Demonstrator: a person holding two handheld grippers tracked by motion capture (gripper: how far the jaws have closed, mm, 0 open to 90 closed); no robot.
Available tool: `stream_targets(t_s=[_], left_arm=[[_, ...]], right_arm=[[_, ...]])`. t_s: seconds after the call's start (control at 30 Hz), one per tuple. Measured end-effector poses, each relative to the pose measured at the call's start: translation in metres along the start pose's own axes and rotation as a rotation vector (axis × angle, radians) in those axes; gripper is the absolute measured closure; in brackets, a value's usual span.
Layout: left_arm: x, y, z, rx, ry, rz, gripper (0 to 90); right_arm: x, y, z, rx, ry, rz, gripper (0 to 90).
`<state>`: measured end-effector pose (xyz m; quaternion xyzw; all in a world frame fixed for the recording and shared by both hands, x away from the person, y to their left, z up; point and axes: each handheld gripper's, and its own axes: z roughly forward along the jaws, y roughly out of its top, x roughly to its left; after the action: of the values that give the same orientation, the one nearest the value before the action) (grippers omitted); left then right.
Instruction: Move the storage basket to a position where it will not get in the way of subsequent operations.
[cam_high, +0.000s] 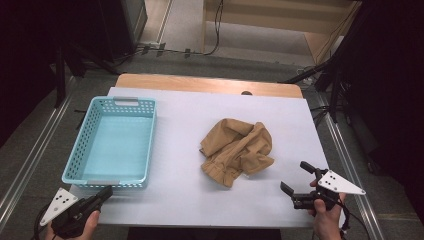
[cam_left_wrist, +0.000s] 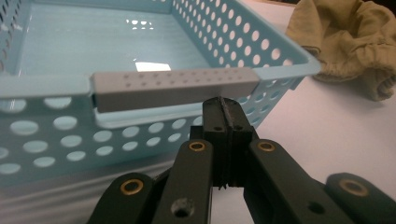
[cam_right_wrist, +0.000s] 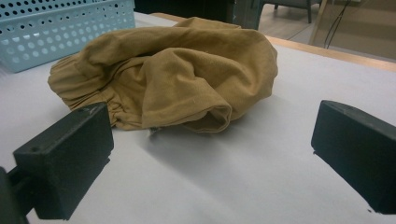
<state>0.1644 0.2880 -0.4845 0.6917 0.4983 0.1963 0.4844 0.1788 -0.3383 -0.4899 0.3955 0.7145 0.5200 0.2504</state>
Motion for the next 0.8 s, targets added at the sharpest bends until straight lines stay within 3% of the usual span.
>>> stream_targets(t_s=[0.5,0.8], left_arm=[[0.015,-0.006,0.006,0.060,0.070,-0.020,90.0],[0.018,-0.004,0.010,0.075,0.087,-0.019,90.0]], right_arm=[[0.000,0.000,0.000,-0.005,0.004,0.008,0.0],[-0.001,0.000,0.000,-0.003,0.002,0.012,0.0]])
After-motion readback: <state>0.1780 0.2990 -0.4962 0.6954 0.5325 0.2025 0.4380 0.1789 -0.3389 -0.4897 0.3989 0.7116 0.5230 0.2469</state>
